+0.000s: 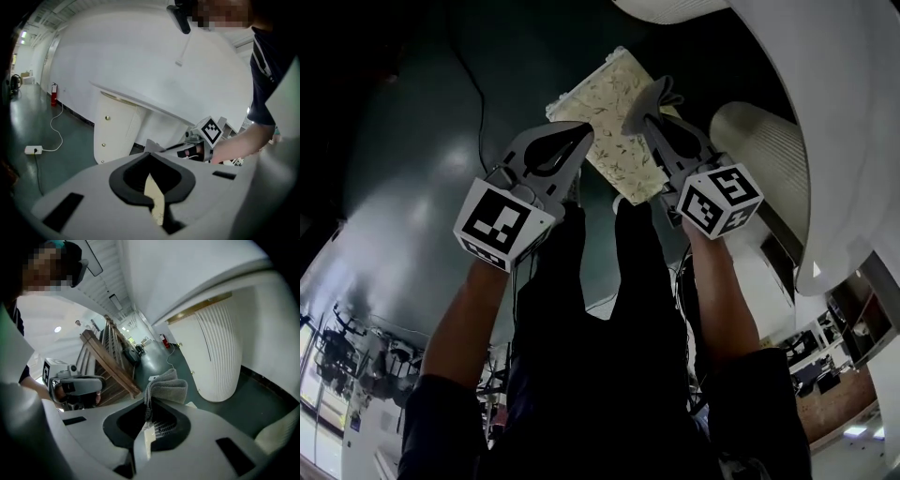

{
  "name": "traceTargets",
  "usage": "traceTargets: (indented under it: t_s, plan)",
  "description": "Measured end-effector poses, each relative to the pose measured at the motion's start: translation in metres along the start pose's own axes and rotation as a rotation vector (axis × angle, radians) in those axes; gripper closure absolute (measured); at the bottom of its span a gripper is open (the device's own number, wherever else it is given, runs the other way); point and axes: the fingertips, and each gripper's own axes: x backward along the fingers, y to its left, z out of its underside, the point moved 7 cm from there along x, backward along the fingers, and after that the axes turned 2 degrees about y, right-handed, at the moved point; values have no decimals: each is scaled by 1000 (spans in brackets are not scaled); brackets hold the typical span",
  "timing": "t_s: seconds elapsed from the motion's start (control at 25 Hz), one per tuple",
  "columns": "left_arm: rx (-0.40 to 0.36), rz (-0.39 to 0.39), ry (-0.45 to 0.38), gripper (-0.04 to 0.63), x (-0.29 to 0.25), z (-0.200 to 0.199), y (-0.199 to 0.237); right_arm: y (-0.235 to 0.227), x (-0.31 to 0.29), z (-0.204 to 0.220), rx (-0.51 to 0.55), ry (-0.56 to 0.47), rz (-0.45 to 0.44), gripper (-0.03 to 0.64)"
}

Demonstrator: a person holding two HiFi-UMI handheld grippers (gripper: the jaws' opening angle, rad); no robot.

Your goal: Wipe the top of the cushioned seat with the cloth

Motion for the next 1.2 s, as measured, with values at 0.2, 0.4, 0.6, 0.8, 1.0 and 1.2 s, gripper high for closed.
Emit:
traceTargets:
  t_s: [0.2,0.4,0.6,0.8,1.0,1.2]
  plan:
    - [40,-37,25,588,-15,28,14,-23,-29,8,3,41,-5,583]
    - [69,-56,24,588,-33,48,35,-45,-62,11,24,68,-13,583]
    - [82,-70,12,588,-44,64,57,-64,-98,17,37,85,-12,583]
    - [85,-75,18,588,-42,73,64,-67,-124,19,35,98,-28,584]
    - [75,-75,34,588,-40,77,69,-70,-136,30,27,125,-23,583]
    - [70,-58,50,588,-44,82,66,-92,-128,52,-16,150,29,583]
